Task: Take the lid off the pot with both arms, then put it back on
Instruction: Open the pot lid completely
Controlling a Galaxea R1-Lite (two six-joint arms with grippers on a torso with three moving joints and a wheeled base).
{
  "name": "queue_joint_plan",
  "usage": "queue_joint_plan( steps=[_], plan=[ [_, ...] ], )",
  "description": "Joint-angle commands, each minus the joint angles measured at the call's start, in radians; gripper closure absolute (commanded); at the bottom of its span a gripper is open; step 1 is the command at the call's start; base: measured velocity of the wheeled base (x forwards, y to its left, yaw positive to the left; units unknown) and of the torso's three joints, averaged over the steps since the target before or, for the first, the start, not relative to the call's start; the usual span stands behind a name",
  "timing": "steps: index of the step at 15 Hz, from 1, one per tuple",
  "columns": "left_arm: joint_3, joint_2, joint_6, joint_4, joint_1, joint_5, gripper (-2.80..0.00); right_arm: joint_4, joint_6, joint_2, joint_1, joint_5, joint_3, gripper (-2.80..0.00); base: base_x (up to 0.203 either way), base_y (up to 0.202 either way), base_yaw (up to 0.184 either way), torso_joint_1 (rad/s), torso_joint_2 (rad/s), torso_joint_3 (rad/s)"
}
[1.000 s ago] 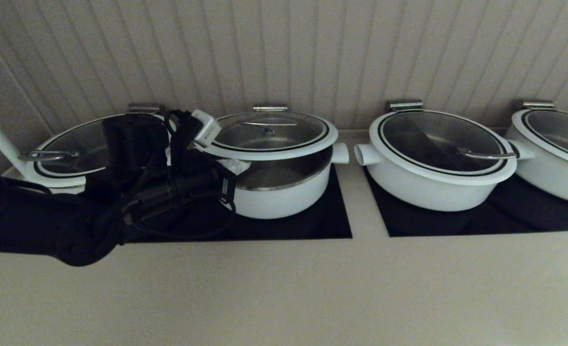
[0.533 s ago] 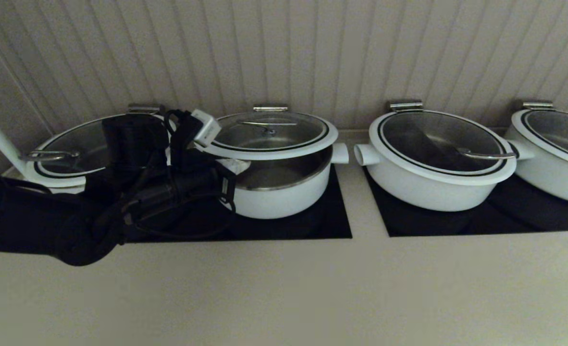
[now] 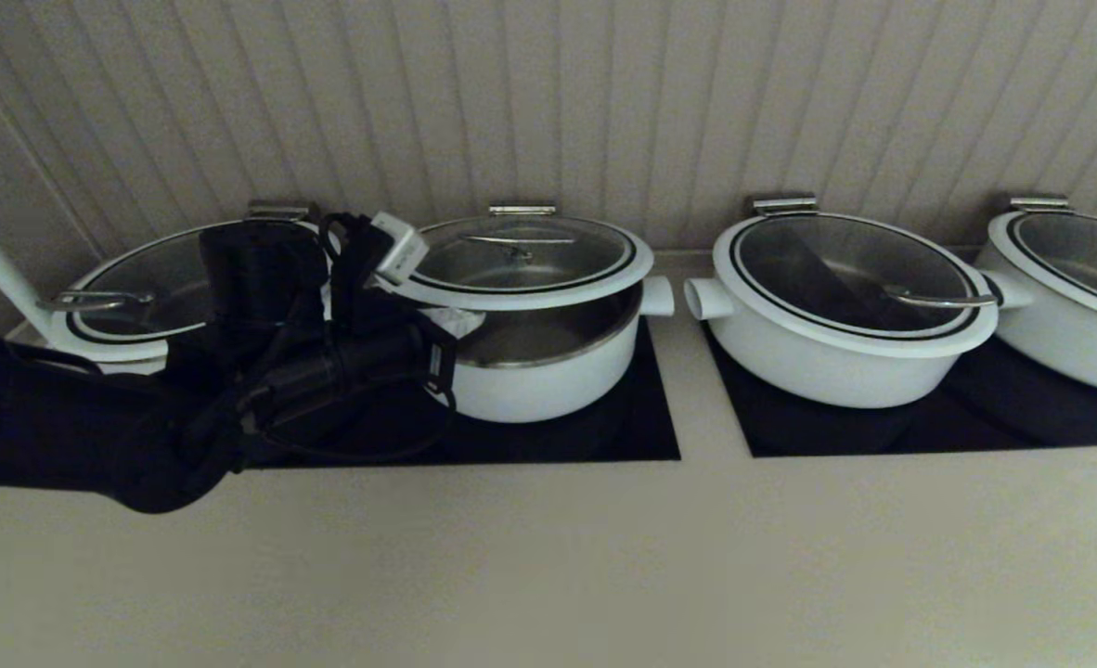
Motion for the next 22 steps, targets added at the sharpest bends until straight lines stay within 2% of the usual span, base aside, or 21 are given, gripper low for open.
queue_joint_plan(
  steps=[1,10,14,22],
  plan=[
    [0.000,0.004,0.001,-0.004,0.000,-0.001,0.00,0.000,0.000,0.003,0.000,0.000,0.001,0.00,0.000,0.000,0.000,0.000,0.00,0.000],
    [-0.015,0.001,0.000,-0.004,0.001,0.000,0.00,-0.035,0.000,0.003,0.000,-0.001,0.012,0.00,0.000,0.000,0.000,0.000,0.00,0.000],
    [-0.023,-0.005,0.001,-0.006,0.001,0.032,0.00,-0.044,0.000,0.003,0.000,-0.001,0.015,0.00,0.000,0.000,0.000,0.000,0.00,0.000],
    [-0.041,-0.048,0.007,-0.009,0.002,0.035,0.00,-0.046,0.000,0.003,0.000,-0.001,0.015,0.00,0.000,0.000,0.000,0.000,0.00,0.000]
  ],
)
